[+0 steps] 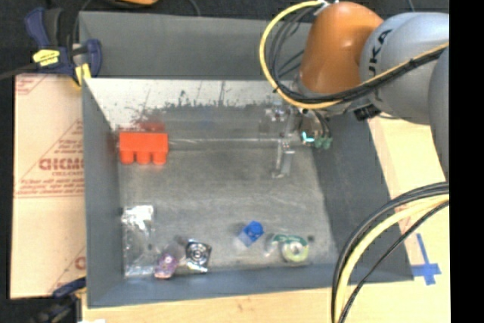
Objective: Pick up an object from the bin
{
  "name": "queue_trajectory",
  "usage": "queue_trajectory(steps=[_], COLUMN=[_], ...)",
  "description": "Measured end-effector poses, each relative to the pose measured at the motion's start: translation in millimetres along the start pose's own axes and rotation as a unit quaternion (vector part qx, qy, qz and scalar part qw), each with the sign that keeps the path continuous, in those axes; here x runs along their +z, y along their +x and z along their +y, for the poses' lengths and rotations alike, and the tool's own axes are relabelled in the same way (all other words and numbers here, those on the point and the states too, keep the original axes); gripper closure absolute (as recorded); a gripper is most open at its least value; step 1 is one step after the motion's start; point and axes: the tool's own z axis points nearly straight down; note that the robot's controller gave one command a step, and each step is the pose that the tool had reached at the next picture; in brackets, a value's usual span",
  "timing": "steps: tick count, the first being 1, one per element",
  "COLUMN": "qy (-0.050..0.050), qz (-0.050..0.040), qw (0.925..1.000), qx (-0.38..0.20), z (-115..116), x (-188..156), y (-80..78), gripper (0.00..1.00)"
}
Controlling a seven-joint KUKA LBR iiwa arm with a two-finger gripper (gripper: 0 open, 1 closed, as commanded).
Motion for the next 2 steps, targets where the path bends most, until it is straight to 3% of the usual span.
queue_trajectory(steps=[1, 2], qy=[-0.001, 0.003], qz=[-0.0011, -0.0073], qw=[0.9921, 0.9899], qx=[-0.125, -0.141], z=[71, 13], x=[79, 7], y=[43.4, 33.8], gripper=[0.0, 0.0])
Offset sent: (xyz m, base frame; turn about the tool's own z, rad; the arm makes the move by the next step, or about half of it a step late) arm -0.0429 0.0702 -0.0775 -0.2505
